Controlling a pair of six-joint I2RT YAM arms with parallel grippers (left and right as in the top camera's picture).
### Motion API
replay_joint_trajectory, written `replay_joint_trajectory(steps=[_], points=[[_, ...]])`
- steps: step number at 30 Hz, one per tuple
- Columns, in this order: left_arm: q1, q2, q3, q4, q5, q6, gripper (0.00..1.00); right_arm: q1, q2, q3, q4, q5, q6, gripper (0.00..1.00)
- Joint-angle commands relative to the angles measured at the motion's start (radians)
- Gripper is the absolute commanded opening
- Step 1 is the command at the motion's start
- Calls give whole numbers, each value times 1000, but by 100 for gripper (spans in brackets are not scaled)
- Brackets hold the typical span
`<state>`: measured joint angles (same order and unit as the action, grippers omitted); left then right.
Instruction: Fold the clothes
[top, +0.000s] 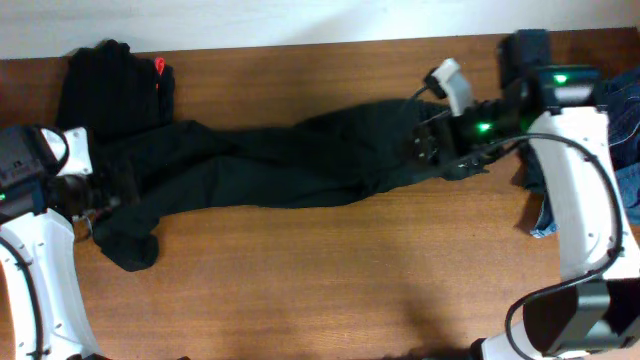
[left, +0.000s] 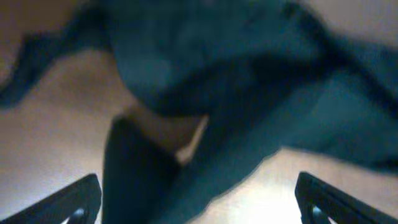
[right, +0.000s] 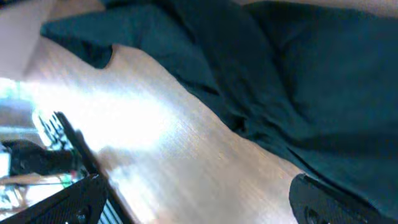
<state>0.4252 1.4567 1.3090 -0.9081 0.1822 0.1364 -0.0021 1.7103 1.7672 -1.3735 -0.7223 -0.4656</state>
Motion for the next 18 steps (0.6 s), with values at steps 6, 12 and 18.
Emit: replay_joint_trajectory(steps=[6, 12, 18], points=[[-23, 100, 14, 158, 43, -20, 96, 63, 49, 5, 80, 147, 26, 99], [-77, 242, 14, 245, 47, -19, 82, 62, 114, 5, 167, 198, 127, 99], [-96, 329, 14, 206, 46, -19, 54, 61, 195, 5, 188, 357, 219, 99]])
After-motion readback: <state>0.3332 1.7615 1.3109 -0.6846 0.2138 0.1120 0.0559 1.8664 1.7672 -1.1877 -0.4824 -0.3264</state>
